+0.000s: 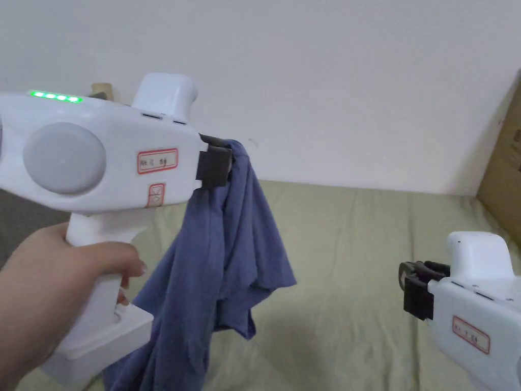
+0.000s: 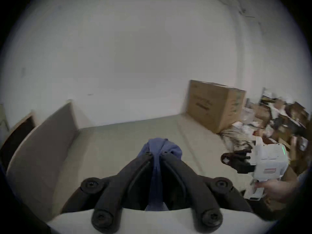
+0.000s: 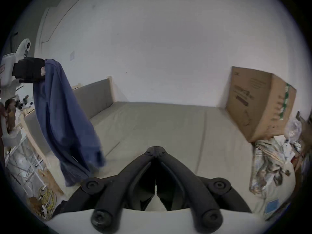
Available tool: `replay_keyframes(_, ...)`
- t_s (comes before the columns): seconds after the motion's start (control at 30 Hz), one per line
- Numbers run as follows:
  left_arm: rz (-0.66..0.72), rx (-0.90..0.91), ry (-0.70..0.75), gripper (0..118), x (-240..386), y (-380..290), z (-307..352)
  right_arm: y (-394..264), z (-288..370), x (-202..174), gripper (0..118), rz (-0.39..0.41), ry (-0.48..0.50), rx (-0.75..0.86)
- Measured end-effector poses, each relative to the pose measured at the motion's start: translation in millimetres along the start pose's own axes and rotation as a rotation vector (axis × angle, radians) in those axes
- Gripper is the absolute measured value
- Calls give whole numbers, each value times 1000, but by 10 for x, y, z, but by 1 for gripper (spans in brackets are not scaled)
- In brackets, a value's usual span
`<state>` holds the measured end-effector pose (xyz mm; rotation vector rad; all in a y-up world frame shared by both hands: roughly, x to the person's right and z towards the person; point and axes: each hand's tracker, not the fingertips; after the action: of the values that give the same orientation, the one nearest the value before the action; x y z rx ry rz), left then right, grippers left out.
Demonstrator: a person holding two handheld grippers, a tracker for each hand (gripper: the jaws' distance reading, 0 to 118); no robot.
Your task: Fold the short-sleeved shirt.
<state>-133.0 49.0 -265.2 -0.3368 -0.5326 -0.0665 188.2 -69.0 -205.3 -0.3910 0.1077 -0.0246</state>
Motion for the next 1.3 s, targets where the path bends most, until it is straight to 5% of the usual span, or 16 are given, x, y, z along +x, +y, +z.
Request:
replay_keyframes(0.3,34,-358,-309,2,1333,-532,-1723,-183,403,932,1,-104,-200,23)
replay_keyframes(0.57,184,-818,-350,7,1676,-1923,-2631,-684,243,1265,1,-188,-242,-93)
replay_keyframes(0.6,184,-824,-336,20,1650,-2036,-2629,-731,246,1268,1,-195,-241,-109)
replay_keyframes(0.67,204,-841,-322,81,1548,-2169,-2573,-808,201,1279,1,-199,-238,-130)
replay_keyframes(0.7,213,-821,-318,96,1480,-2176,-2520,-837,179,1281,1,-201,-235,-140)
replay_keyframes(0.9,273,-485,-254,94,958,-1812,-1669,-839,169,1239,1,-209,-218,-130)
replay_keyframes(1.07,273,-102,47,92,647,-1742,-553,-726,258,1121,1,-192,-213,-41)
replay_keyframes(1.13,265,-82,129,59,516,-1817,-343,-701,272,1083,1,-187,-211,-6)
replay_keyframes(1.2,232,-76,218,0,416,-1918,-147,-669,281,1029,1,-186,-204,20)
replay_keyframes(1.3,281,-141,269,0,5,-2074,-96,-636,252,951,1,-175,-187,15)
